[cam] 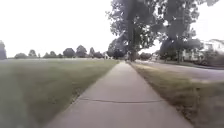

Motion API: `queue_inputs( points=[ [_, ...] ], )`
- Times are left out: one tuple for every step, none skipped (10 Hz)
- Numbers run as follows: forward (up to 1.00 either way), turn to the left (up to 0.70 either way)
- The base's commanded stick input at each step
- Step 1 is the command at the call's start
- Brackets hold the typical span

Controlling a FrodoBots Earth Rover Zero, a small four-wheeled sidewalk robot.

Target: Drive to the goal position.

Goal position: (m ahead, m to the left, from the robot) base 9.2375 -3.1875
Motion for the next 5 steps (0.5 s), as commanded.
queue_inputs(
  points=[
    [0.7, 0.0],
    [0.7, 0.0],
    [0.7, 0.0],
    [0.7, 0.0],
    [0.7, 0.0]
  ],
)
